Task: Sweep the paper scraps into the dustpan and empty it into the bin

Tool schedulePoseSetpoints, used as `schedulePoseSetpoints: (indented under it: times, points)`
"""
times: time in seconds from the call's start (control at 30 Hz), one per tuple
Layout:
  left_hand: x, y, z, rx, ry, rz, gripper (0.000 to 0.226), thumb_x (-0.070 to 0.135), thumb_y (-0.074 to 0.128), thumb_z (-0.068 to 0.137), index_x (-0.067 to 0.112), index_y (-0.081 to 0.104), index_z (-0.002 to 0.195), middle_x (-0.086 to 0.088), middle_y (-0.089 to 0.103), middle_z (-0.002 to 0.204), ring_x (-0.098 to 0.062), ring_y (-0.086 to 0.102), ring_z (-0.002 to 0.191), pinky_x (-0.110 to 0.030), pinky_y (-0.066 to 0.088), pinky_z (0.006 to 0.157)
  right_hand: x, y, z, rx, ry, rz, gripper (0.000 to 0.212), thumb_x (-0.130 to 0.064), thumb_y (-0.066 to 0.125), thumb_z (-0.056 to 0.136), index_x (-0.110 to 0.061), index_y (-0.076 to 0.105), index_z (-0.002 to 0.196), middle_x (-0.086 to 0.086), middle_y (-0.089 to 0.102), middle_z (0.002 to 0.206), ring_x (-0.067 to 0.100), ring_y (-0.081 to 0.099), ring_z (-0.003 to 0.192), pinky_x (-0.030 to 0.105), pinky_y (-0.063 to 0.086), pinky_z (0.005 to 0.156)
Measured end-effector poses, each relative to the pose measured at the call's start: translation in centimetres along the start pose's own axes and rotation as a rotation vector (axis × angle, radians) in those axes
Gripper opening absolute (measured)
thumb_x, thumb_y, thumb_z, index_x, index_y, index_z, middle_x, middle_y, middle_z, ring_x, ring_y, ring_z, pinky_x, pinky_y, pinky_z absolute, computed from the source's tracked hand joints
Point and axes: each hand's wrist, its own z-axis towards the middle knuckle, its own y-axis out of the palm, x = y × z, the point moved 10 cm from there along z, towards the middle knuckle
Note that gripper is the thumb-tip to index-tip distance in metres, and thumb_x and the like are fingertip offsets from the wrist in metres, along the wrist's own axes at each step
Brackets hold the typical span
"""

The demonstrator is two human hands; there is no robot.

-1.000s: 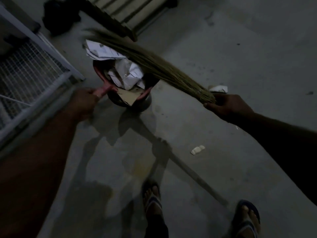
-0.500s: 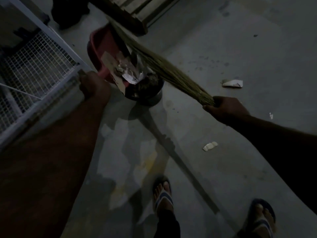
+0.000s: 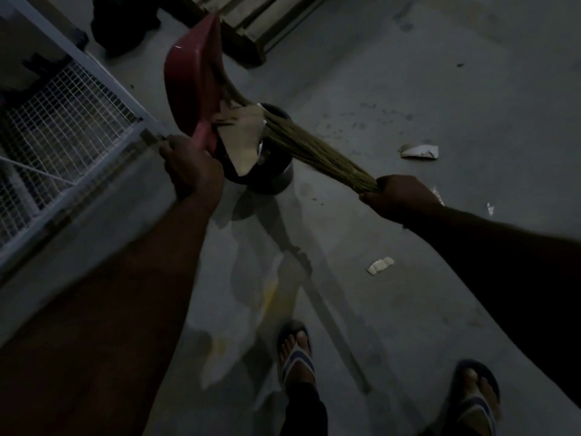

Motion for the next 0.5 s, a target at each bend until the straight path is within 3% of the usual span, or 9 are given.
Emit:
schedulePoseSetpoints:
  times: [0.1, 0.37, 0.5]
  points:
    - [0.5, -0.1, -1.0, 0.004, 0.071, 0.005, 0.043, 0.005, 0.057, 0.086, 0.005, 0.047, 0.128, -0.016, 0.043, 0.138, -0.035, 0.048, 0.125, -0.041, 0.042, 0.101, 0.6, -0.5, -0.1, 0.023, 0.025, 0.014, 0.04, -0.054, 0.059, 0.089, -0.018, 0.068, 0.102, 0.007, 0.062, 0.086, 0.028, 0.062, 0.078, 0.029, 0.048, 0.062]
    - [0.5, -3.2, 1.1, 0.156, 0.046, 0.032, 0.038, 0.004, 0.055, 0.084, 0.008, 0.05, 0.122, -0.014, 0.044, 0.135, -0.031, 0.046, 0.125, -0.038, 0.043, 0.103, 1.8, -0.8, -0.3, 0.046, 0.04, 0.009, 0.039, -0.054, 0.059, 0.089, -0.018, 0.068, 0.1, 0.007, 0.059, 0.084, 0.027, 0.058, 0.078, 0.028, 0.041, 0.062]
    - [1.4, -4.7, 1.3, 0.161, 0.104, 0.0, 0.037, 0.007, 0.057, 0.084, 0.011, 0.05, 0.12, -0.011, 0.045, 0.134, -0.023, 0.05, 0.119, -0.033, 0.047, 0.098, 1.6, -0.6, -0.5, 0.037, 0.046, 0.015, 0.04, -0.054, 0.059, 0.09, -0.016, 0.068, 0.1, 0.007, 0.06, 0.083, 0.027, 0.059, 0.078, 0.028, 0.043, 0.063]
